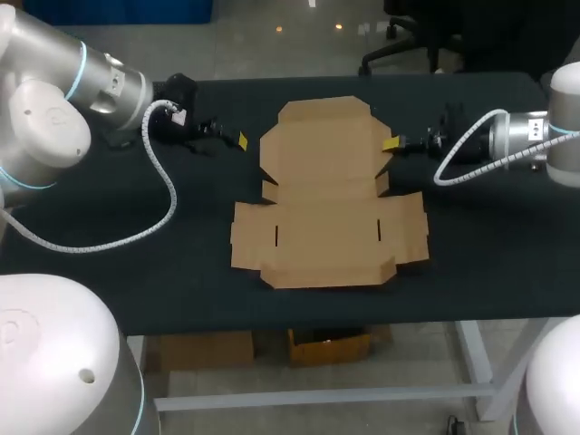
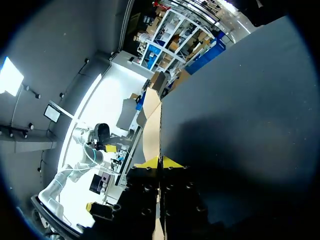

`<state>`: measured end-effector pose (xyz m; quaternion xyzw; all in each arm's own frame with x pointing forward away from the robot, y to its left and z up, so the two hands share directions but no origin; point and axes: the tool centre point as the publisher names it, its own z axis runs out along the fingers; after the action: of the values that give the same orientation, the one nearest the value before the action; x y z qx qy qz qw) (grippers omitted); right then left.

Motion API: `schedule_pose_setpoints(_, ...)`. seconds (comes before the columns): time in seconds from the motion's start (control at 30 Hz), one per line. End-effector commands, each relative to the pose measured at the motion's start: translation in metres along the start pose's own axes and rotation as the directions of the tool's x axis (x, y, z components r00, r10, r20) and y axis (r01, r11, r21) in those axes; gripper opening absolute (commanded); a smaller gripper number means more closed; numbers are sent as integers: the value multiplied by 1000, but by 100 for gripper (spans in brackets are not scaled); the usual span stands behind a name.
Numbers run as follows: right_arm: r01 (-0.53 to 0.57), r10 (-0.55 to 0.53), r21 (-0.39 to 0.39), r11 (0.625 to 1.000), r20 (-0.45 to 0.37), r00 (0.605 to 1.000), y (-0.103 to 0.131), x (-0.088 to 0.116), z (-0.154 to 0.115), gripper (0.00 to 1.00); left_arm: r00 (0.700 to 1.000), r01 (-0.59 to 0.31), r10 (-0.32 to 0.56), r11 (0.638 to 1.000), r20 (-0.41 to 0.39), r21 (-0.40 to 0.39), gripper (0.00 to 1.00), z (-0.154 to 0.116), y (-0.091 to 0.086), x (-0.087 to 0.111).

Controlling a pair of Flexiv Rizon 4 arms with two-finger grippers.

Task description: Assemble the packaging by folding the flat box into shape, placing the metal phone stand inside, and closing the box properly

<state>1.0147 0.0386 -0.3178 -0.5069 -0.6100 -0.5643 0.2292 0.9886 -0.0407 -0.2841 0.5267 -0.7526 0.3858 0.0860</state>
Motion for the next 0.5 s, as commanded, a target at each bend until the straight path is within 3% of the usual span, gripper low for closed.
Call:
schedule_pose_setpoints(0.03,6,-6,-5,1000,-8,1000,-2,2,-4,0,1000,-12,12,1000,-15,1,100,7,-3,-4)
schedule_pose_setpoints(0.13,6,-6,-5,1000,-8,1000,-2,2,-4,0,1000,-12,12,1000,-15,1,100,7,-3,-4)
schedule_pose_setpoints(0.17,49,-49,-18,999,-33,998,2,14,-6,0,994,-39,44,998,-102,48,100,16,-11,-5)
schedule_pose_setpoints(0.33,80,-81,-25,997,-59,995,4,22,-6,0,979,-70,83,995,-185,73,100,24,-18,-6)
schedule_pose_setpoints(0.5,99,-101,-30,995,-66,993,4,28,-6,0,970,-106,120,991,-210,80,100,32,-24,-2)
